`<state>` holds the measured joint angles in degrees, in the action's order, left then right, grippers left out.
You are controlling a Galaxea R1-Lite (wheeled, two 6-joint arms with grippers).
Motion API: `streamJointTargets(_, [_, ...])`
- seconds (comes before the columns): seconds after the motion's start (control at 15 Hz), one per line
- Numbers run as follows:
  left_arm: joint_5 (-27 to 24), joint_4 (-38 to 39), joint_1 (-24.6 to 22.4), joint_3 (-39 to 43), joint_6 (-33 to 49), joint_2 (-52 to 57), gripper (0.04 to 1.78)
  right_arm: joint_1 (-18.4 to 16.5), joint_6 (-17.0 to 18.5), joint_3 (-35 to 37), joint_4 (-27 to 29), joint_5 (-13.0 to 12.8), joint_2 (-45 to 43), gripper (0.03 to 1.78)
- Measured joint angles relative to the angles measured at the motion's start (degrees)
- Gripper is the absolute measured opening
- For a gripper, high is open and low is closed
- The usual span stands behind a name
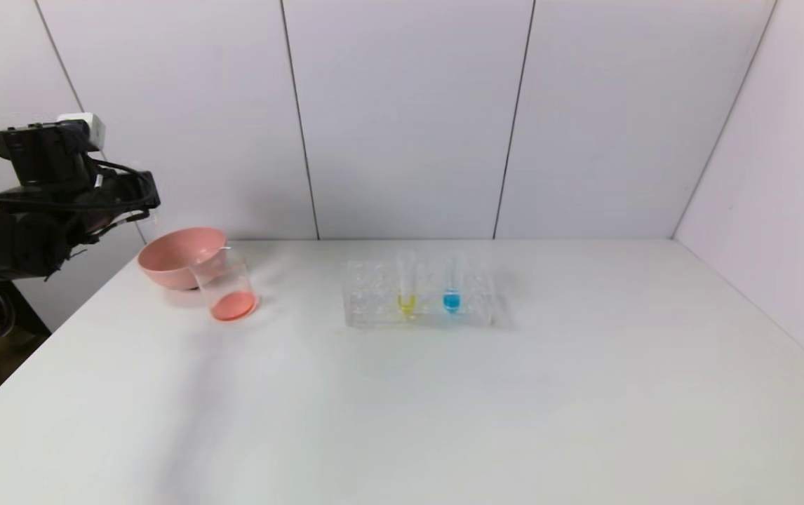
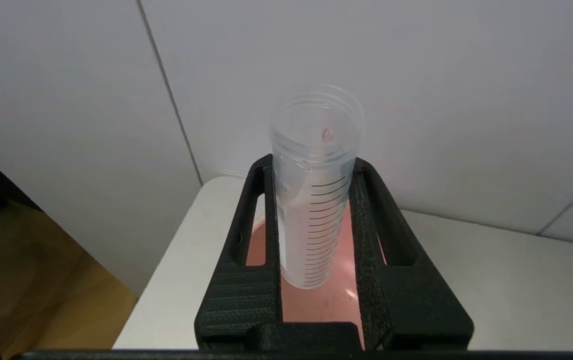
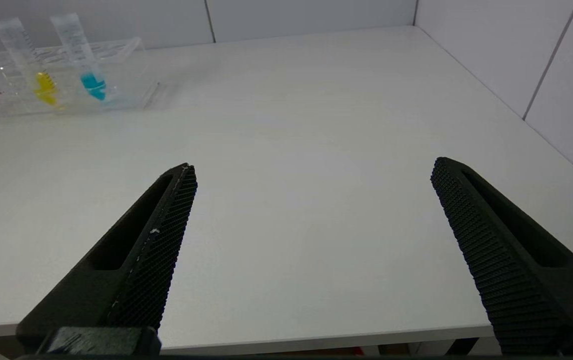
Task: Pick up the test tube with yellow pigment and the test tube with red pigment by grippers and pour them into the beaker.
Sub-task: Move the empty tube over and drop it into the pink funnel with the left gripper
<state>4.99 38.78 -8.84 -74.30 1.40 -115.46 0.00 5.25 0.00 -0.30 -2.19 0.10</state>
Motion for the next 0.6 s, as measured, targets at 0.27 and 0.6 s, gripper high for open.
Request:
streamJointTargets(0.27, [1.12,1.46,0.4,-2.38,0.13,-6.38,0.43,0.0,0.0,0.0,-0.02,0.0,0.0,1.71])
streamJointTargets(0.6, [1.54,2.43,0.6,-3.54,-0.22,-9.84,0.43,0.0,0.0,0.0,0.0,0.02,0.0,1.71])
